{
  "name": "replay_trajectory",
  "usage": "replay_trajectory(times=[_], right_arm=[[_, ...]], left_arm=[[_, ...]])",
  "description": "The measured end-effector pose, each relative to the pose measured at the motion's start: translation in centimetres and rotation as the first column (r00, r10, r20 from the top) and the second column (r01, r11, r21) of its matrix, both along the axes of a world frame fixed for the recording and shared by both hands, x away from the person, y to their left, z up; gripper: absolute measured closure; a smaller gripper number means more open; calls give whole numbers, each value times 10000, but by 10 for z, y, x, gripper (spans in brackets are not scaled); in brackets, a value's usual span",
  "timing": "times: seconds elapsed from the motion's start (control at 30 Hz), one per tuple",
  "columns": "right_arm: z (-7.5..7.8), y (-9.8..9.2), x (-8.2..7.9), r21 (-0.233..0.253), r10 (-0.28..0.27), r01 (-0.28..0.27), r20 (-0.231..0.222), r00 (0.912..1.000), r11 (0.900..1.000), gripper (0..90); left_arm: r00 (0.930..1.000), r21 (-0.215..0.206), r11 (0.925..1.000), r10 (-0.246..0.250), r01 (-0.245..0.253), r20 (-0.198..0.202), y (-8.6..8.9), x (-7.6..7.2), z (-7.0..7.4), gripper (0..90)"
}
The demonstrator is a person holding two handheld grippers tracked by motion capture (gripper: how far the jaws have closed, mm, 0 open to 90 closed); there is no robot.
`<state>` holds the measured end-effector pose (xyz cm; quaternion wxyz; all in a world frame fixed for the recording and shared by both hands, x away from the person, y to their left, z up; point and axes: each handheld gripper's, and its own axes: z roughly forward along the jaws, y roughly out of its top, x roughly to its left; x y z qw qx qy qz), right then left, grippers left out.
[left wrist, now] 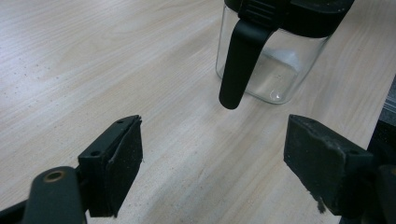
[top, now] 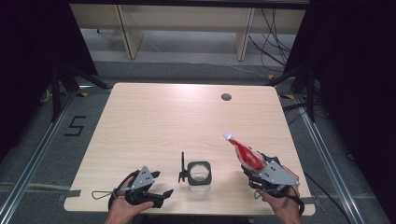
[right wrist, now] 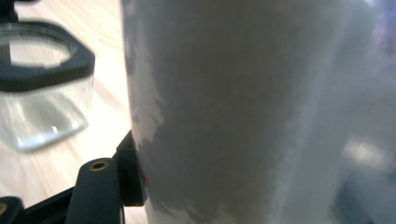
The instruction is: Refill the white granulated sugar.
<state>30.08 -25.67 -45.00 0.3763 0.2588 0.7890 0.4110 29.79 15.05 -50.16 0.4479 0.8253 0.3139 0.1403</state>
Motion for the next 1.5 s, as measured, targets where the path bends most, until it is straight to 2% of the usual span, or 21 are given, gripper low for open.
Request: replay_trajectory(times=[0.43, 0.53, 0.67, 0.8, 0.83, 0.97, 1.03, 1.07, 1.1, 1.13, 1.17, 1.2, 1.23, 1.27, 1.3, 1.33, 1.37, 1.4, 1.43, 1.47, 1.5], right_arm=[[2, 5, -29, -1972, 451, -347, 488, 9978, 9797, 367], [0, 9, -33, -2725, 490, -302, 623, 9969, 9617, 367], [-1, 12, -35, -3246, 569, -291, 764, 9955, 9454, 367], [-4, 17, -37, -4089, 728, -201, 1139, 9908, 9124, 367], [-3, 18, -36, -4450, 915, -241, 1305, 9872, 8952, 368], [-6, 24, -40, -5002, 889, -152, 1239, 9883, 8658, 368], [-7, 28, -41, -5421, 1066, -183, 1319, 9855, 8401, 369], [-9, 29, -43, -5472, 962, -74, 1338, 9863, 8369, 369], [-10, 30, -44, -5673, 948, 26, 1421, 9853, 8235, 369], [-9, 31, -42, -6092, 1299, -101, 1528, 9797, 7929, 369], [-9, 31, -42, -6245, 1383, -73, 1615, 9771, 7810, 370], [-10, 32, -44, -6209, 1256, 21, 1618, 9788, 7839, 370], [-9, 33, -44, -6449, 1432, 28, 1740, 9743, 7643, 370], [-10, 33, -43, -6432, 1386, 114, 1822, 9735, 7656, 371], [-9, 34, -46, -6558, 1259, 272, 1853, 9746, 7544, 370], [-10, 35, -46, -6711, 1286, 454, 2074, 9698, 7400, 371], [-4, 37, -42, -7499, 2238, 237, 2272, 9478, 6611, 371], [-9, 37, -46, -7223, 1533, 642, 2315, 9607, 6885, 371], [-11, 38, -47, -7297, 1574, 550, 2196, 9628, 6816, 371], [-8, 39, -45, -7633, 1975, 531, 2328, 9523, 6438, 372], [-10, 39, -46, -7444, 1653, 616, 2270, 9598, 6649, 373]], left_arm=[[9996, -12, 9997, 243, -243, 137, 3, 3, 0, 166], [9997, 160, 9997, 176, -179, 151, 4, 3, 0, 166], [9987, -193, 9985, 504, -503, 42, 2, 2, -1, 165], [9988, 12, 9988, 482, -482, 94, 4, 3, 0, 165], [9987, 35, 9988, 498, -498, 102, 4, 3, 0, 165], [9985, -204, 9983, 542, -540, 66, 3, 2, 0, 166], [9985, -148, 9984, 549, -548, 68, 3, 2, 0, 165], [9988, 83, 9988, 480, -481, 101, 4, 3, 0, 166], [9988, 12, 9989, 476, -476, 99, 4, 3, 0, 166], [9990, 44, 9990, 437, -438, 137, 4, 3, 0, 166], [9991, 135, 9992, 366, -369, 195, 5, 4, 0, 166], [9987, 93, 9987, 497, -498, 101, 4, 3, 0, 166], [9989, 14, 9989, 469, -469, 72, 4, 3, 0, 166], [9990, -13, 9990, 450, -450, 55, 3, 3, 0, 166], [9988, -90, 9987, 494, -495, -49, 3, 2, 0, 165], [9990, -71, 9989, 454, -454, -26, 3, 3, 0, 165], [9990, -177, 9988, 446, -446, 29, 2, 2, -1, 166], [9991, -26, 9991, 417, -417, 30, 3, 3, -1, 166], [9990, -94, 9990, 439, -439, 1, 2, 3, -1, 166], [9988, -64, 9988, 476, -477, -59, 3, 3, -1, 166], [9989, -70, 9989, 470, -471, -52, 3, 3, -1, 166]])
